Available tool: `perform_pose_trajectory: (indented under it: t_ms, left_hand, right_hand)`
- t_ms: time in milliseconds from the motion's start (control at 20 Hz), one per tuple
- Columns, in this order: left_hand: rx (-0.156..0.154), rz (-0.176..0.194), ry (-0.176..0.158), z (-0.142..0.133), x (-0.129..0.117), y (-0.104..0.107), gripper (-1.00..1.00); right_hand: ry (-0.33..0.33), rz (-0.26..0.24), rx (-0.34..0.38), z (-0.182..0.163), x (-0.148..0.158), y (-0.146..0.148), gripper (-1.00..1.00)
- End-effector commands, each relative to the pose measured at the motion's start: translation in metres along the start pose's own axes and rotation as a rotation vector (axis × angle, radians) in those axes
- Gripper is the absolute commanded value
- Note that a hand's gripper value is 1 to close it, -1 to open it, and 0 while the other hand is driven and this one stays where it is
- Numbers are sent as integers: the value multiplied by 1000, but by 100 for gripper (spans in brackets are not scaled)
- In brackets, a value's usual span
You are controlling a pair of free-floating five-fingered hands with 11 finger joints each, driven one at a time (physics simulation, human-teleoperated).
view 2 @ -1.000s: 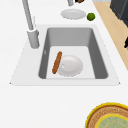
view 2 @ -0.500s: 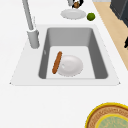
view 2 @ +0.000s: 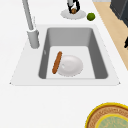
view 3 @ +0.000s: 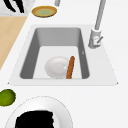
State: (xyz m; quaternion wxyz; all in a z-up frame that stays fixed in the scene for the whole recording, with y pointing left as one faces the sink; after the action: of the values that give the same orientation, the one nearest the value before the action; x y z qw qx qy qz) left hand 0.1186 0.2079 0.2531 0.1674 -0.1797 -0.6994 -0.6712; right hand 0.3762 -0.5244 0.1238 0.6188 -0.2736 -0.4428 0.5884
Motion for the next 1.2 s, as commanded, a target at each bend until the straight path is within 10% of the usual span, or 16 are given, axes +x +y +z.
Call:
perform_pose_trajectory:
  t_ms: [0, 50, 650, 1150]
  left_hand:
    - [0, 0, 0, 0, 0, 0, 0]
    - [0, 0, 0, 0, 0, 0, 0]
    - [0, 0, 0, 0, 0, 0, 0]
    - [0, 0, 0, 0, 0, 0, 0]
  right_hand:
    - [-19, 65, -6, -21, -20, 15, 100]
    - [-16, 69, -5, -26, -25, 19, -100]
    - [-105, -131, 192, -18, -37, -7, -100]
    - [-58, -69, 263, 13, -18, -47, -100]
